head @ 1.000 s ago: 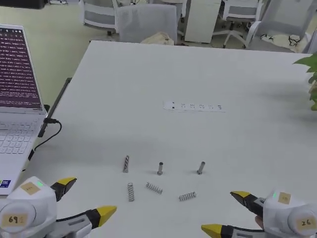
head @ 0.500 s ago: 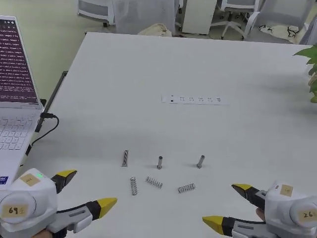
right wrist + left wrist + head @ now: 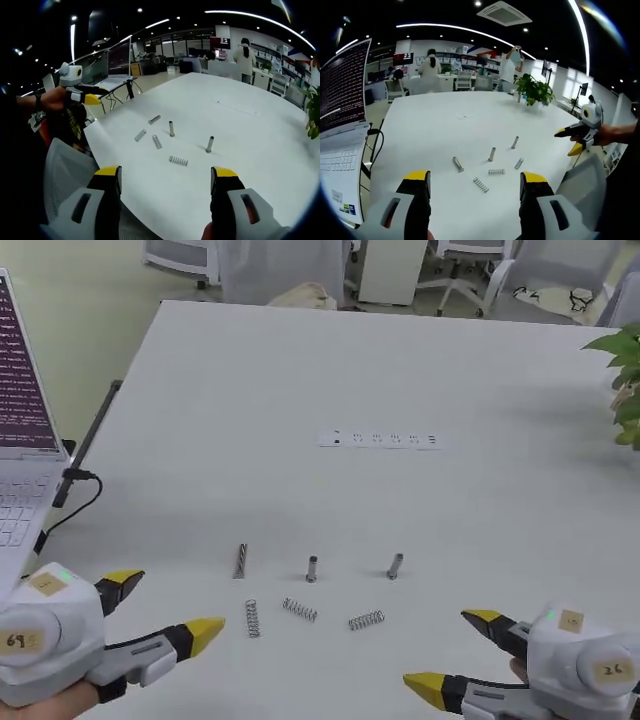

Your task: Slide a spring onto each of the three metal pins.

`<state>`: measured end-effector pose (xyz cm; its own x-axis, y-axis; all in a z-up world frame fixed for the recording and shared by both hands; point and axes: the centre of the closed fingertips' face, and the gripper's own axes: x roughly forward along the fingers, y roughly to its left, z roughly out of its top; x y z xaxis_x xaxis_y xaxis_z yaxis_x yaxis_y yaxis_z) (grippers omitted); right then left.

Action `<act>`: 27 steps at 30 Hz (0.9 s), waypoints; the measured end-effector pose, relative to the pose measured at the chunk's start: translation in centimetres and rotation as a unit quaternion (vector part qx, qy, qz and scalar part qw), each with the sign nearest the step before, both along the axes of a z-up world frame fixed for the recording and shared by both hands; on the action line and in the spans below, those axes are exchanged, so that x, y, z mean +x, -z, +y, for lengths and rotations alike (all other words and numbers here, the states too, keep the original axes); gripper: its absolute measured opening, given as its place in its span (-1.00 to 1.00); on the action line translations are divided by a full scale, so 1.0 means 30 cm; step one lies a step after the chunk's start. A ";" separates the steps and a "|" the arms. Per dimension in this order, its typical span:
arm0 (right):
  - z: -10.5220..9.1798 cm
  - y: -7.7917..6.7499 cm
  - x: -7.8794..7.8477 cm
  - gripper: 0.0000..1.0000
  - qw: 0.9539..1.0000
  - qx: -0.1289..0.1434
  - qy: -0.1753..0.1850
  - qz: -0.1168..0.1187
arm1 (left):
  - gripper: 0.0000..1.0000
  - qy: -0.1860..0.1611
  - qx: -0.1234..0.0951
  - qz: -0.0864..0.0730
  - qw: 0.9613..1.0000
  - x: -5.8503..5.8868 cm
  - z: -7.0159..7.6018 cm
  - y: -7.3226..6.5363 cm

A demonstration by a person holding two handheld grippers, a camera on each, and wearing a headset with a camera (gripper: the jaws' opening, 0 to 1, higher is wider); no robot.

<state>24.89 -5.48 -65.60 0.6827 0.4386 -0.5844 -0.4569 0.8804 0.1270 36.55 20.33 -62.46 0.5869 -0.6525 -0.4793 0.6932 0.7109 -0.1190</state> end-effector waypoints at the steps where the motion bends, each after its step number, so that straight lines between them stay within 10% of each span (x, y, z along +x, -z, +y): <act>1: -0.002 0.000 0.001 0.43 1.000 -0.001 0.001 0.000 | 0.38 0.000 -0.001 0.001 1.000 0.011 0.001 0.000; 27: -0.059 0.009 -0.005 0.41 1.000 -0.001 0.026 0.010 | 0.31 0.021 0.015 0.011 1.000 0.198 -0.116 0.053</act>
